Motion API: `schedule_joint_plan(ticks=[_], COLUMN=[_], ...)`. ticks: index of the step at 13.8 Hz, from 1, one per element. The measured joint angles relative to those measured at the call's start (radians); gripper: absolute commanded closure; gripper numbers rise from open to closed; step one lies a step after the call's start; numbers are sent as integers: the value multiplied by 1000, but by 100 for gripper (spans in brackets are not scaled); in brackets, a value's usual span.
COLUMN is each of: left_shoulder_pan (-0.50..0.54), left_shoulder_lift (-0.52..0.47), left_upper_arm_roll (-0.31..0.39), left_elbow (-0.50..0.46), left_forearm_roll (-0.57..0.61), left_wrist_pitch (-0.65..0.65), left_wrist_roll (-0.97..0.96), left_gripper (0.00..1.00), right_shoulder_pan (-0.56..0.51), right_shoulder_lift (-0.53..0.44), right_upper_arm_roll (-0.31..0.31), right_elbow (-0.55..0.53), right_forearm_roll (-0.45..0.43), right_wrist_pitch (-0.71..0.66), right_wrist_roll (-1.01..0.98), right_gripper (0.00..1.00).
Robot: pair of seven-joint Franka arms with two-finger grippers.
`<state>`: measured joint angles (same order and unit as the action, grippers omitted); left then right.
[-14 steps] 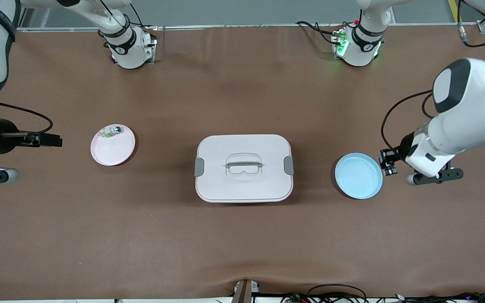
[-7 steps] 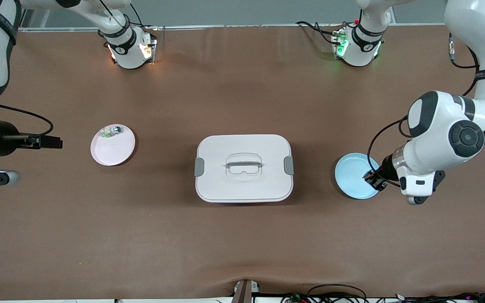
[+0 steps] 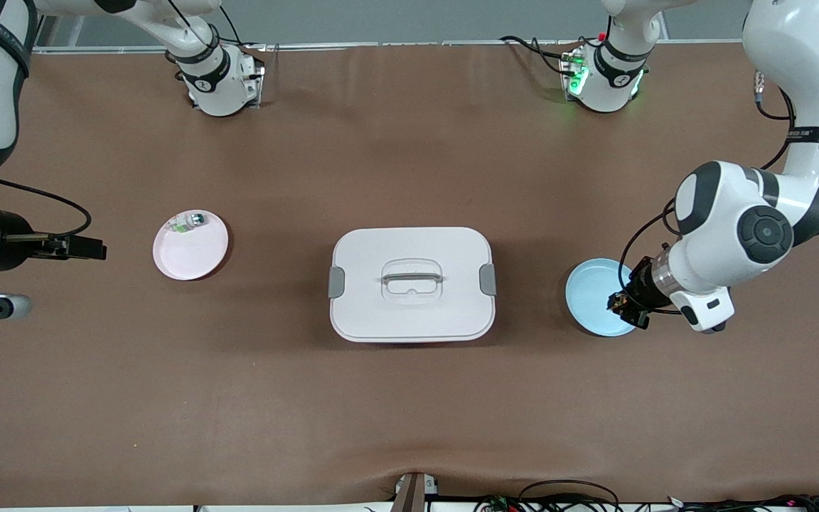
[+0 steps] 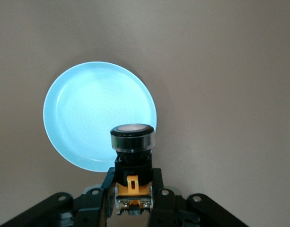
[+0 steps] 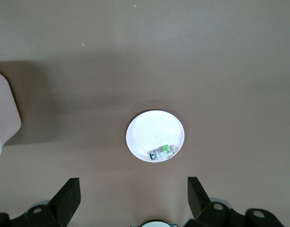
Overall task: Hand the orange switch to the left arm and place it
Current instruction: 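Lower the switch onto the blue plate with the left gripper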
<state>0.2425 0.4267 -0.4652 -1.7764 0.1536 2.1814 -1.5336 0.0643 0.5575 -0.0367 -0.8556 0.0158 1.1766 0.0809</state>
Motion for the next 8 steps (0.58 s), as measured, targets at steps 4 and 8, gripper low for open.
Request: schedule_joint_plan(ticks=[4, 8], left_shoulder_pan=[0, 0], left_shoulder_lift=[-2, -3], left_upper_arm_roll=[0, 0], left_elbow=[-48, -100], left_forearm_roll=[67, 88], left_wrist_pitch=[49, 84], left_wrist_roll=[-185, -254], left_gripper=[99, 99], right_shoulder_pan=[0, 0], right_shoulder_lift=[0, -11], right_upper_arm_roll=[0, 0], right_elbow=[-24, -23], right_forearm_roll=[0, 0], right_wrist_pitch=[40, 41], right_wrist_roll=[4, 80], right_gripper=[0, 0])
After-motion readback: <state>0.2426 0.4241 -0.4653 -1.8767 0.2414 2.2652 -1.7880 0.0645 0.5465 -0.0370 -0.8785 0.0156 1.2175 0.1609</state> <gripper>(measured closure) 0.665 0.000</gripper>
